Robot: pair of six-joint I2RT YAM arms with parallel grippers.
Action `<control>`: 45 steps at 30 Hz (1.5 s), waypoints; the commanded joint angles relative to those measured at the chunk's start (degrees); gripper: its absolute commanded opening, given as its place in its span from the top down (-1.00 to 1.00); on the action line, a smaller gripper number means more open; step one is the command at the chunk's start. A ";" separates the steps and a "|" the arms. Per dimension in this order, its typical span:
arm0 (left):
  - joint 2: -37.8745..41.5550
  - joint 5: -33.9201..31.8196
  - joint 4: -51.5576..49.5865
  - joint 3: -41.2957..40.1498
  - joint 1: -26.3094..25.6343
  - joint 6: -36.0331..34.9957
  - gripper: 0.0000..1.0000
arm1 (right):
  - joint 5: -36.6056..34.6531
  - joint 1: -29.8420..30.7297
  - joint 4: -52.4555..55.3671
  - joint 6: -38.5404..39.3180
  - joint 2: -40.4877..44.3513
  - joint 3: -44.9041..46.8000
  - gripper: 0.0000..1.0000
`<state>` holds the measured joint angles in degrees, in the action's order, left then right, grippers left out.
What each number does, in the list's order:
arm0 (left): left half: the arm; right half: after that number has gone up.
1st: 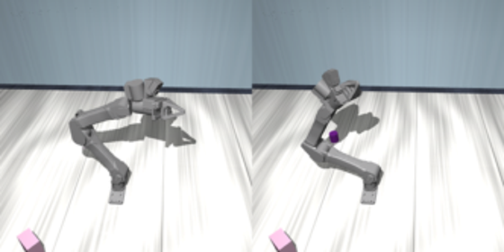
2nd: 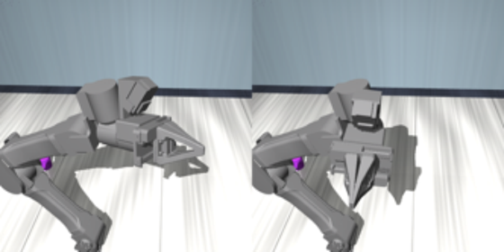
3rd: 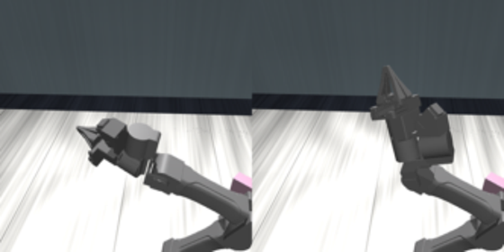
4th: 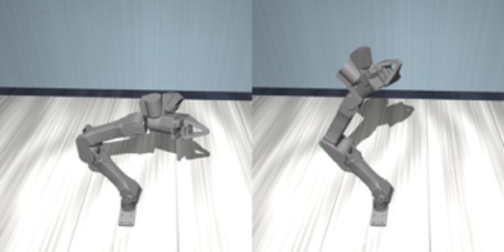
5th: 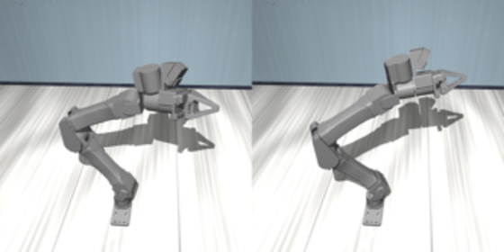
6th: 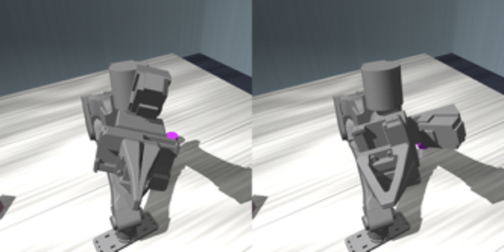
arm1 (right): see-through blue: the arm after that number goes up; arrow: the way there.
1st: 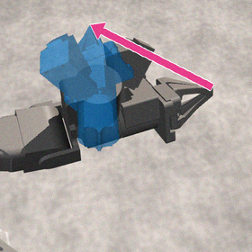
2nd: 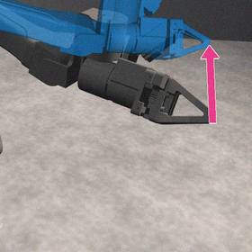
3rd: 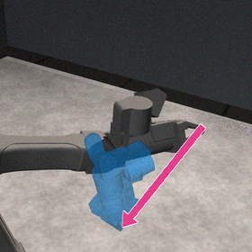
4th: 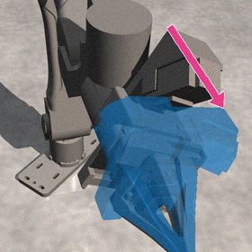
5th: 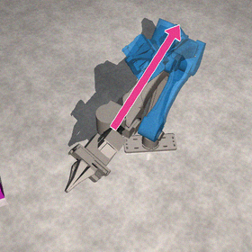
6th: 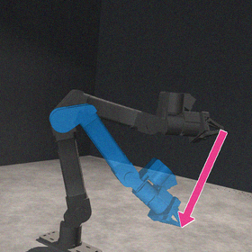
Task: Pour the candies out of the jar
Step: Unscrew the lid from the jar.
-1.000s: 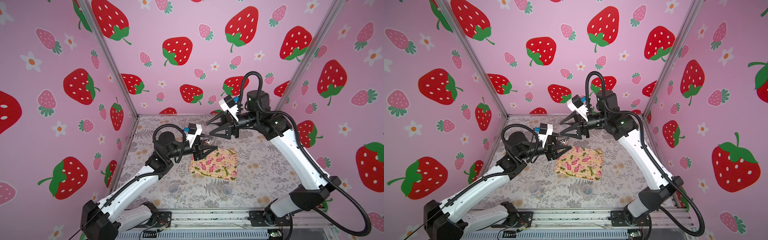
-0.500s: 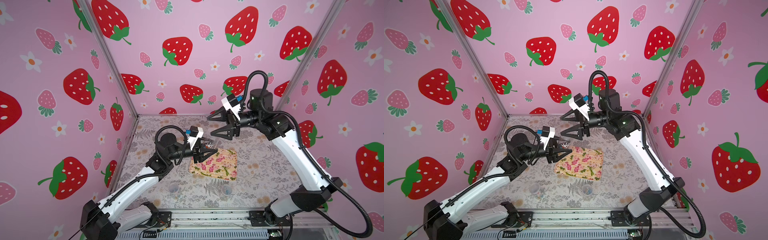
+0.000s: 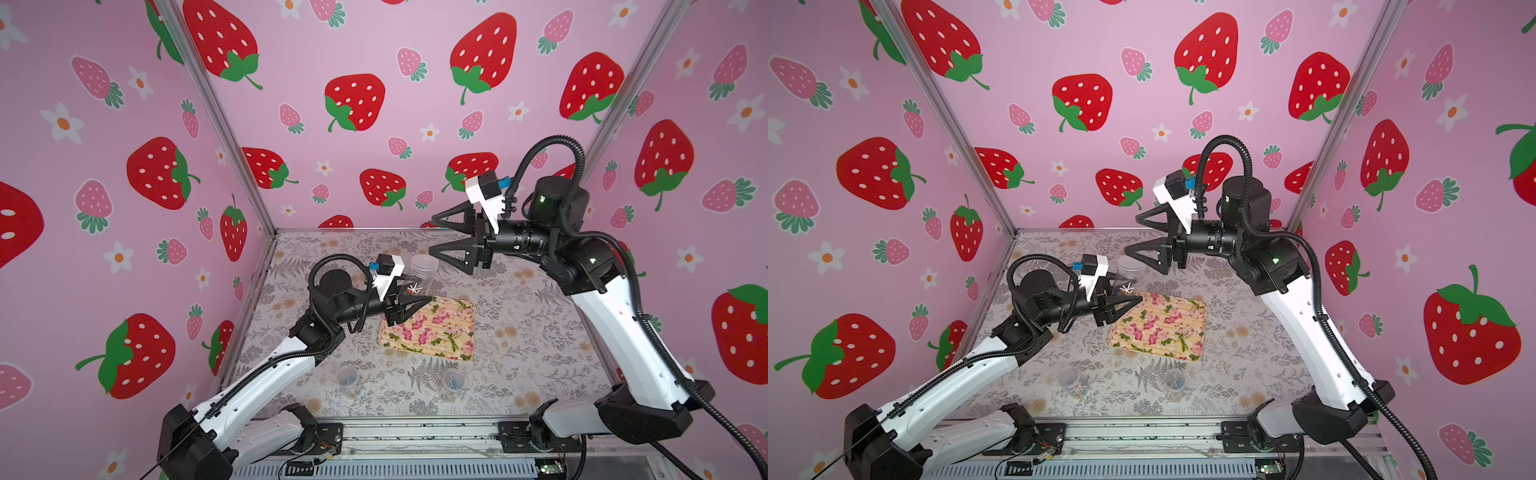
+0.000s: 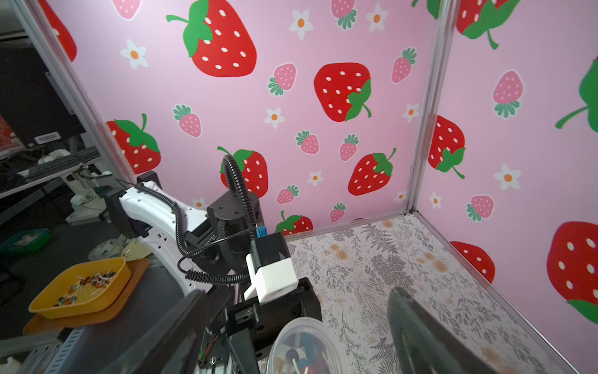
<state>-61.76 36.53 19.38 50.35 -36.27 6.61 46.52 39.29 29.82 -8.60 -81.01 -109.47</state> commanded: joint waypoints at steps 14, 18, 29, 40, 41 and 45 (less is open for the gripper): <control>-0.03 -4.74 2.16 -0.09 -0.14 -4.19 0.06 | -19.54 6.83 12.09 -6.48 -3.04 -1.75 -0.91; 0.19 -4.72 1.98 -0.16 -0.12 -4.22 0.06 | -18.76 7.42 12.80 -6.11 -4.37 -2.23 -0.91; 0.10 -4.45 1.85 -0.17 -0.12 -4.06 0.06 | -17.69 8.09 12.63 -5.31 -4.94 -2.28 -0.40; 0.57 -4.06 1.46 -0.38 -0.12 -3.89 0.07 | -14.30 8.09 11.75 -5.20 -5.63 -2.78 -0.08; 0.65 -4.02 1.46 -0.43 -0.12 -3.89 0.07 | -13.97 8.09 11.76 -5.20 -5.65 -2.85 -0.07; 0.89 -4.29 1.54 -0.52 -0.19 -3.93 0.07 | -13.58 8.09 11.78 -5.02 -5.65 -2.85 -0.07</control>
<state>-61.91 31.92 18.85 49.60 -36.27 3.25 31.27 47.22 41.60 -14.06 -86.19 -110.63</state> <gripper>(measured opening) 0.559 0.536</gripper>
